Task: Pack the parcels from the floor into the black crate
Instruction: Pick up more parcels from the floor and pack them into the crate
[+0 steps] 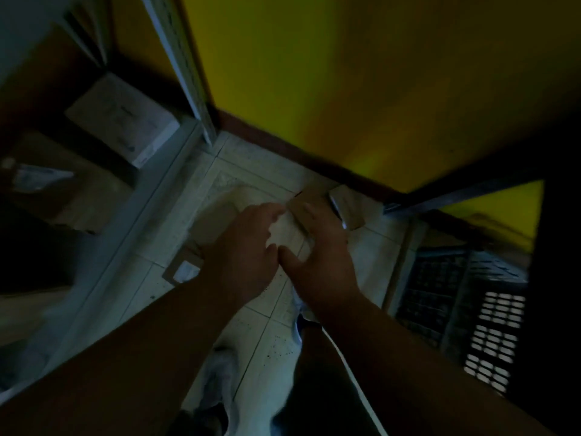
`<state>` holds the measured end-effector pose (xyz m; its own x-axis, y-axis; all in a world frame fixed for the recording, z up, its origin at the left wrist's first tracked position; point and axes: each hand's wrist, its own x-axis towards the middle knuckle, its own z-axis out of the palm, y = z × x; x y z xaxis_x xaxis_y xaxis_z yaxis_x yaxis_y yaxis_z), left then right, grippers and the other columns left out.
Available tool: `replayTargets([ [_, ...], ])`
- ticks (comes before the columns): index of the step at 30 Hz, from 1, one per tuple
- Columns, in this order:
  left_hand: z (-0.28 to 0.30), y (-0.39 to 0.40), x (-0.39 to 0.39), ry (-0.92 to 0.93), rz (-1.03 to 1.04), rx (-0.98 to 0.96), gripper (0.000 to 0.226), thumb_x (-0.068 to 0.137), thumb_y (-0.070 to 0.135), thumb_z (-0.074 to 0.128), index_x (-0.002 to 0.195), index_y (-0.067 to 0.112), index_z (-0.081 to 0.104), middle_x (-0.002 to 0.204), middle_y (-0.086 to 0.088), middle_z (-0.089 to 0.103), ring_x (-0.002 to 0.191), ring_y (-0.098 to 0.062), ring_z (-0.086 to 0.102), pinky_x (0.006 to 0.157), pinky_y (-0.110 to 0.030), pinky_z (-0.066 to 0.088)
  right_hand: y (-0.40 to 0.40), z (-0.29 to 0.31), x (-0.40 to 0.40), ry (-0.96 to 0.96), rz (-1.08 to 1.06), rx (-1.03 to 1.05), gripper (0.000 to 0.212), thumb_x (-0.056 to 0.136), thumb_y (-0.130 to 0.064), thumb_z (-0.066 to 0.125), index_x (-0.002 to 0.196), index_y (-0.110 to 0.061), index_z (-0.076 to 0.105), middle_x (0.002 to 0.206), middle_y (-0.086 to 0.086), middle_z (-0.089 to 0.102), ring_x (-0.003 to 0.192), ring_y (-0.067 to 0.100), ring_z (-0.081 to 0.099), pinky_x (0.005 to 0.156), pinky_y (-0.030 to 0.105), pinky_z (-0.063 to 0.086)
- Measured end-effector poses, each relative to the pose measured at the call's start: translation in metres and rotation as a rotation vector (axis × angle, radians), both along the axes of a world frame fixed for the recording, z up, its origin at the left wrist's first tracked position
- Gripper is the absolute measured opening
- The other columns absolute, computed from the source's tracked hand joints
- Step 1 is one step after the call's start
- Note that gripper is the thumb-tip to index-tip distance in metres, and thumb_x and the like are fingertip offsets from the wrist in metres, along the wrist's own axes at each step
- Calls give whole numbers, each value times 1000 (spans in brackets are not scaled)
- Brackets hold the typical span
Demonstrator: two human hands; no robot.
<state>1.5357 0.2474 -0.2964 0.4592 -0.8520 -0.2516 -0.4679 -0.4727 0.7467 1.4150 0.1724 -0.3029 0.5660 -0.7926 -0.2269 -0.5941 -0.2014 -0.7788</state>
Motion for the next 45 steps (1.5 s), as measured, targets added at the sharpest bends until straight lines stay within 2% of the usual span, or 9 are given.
replayTargets([
  [2,-58,5,13,3,88,71,54,86,7,70,136,16,51,129,-3,55,101,-8,52,79,-4,38,-5,-57,22,38,80,75,73,81,-29,79,144,-22,43,140,-5,47,123,1,42,100,11,35],
  [6,-157,36,35,53,304,189,54,86,17,74,134,18,50,125,-1,56,104,-15,57,79,-24,44,10,-150,67,136,233,125,78,78,-33,80,145,-20,42,141,3,47,127,16,48,102,32,45],
  [10,-251,88,52,115,470,301,40,90,19,68,125,21,50,116,5,56,102,-14,58,66,-18,40,46,-233,105,214,344,172,80,77,-45,72,146,-22,39,141,2,45,126,17,48,100,32,46],
  [17,-399,175,71,437,954,507,49,91,16,65,136,12,47,127,-10,60,105,-25,60,76,-31,46,97,-385,145,455,427,311,67,86,-40,70,144,-30,40,141,0,48,122,20,53,86,29,46],
  [20,-458,206,78,554,1120,541,53,95,22,61,142,7,43,111,-3,54,83,-17,52,62,-23,40,108,-443,160,550,508,314,63,92,-48,60,148,-30,37,145,3,49,122,24,55,73,24,43],
  [25,-519,213,73,796,1345,506,17,94,35,62,98,19,57,87,-3,58,78,-17,57,72,-35,47,119,-505,175,651,728,474,49,101,-39,48,147,-23,42,142,7,52,116,22,53,83,33,42],
  [31,-495,220,63,858,1544,300,21,92,31,63,111,21,62,105,-8,69,92,-26,66,77,-41,58,144,-482,168,634,490,452,26,96,-38,59,110,-16,58,84,1,63,71,16,63,52,27,50],
  [38,-346,260,30,1108,1479,160,36,93,11,63,127,8,54,121,-17,66,106,-35,66,94,-53,53,166,-330,130,627,497,478,42,96,-43,58,131,-29,40,106,0,68,87,18,69,75,41,62],
  [45,-155,320,12,1088,1388,1,22,87,19,70,108,16,67,102,-5,77,98,-25,73,91,-49,56,209,-141,126,511,663,452,40,80,-34,78,103,-27,45,98,-3,70,87,11,70,67,25,60],
])
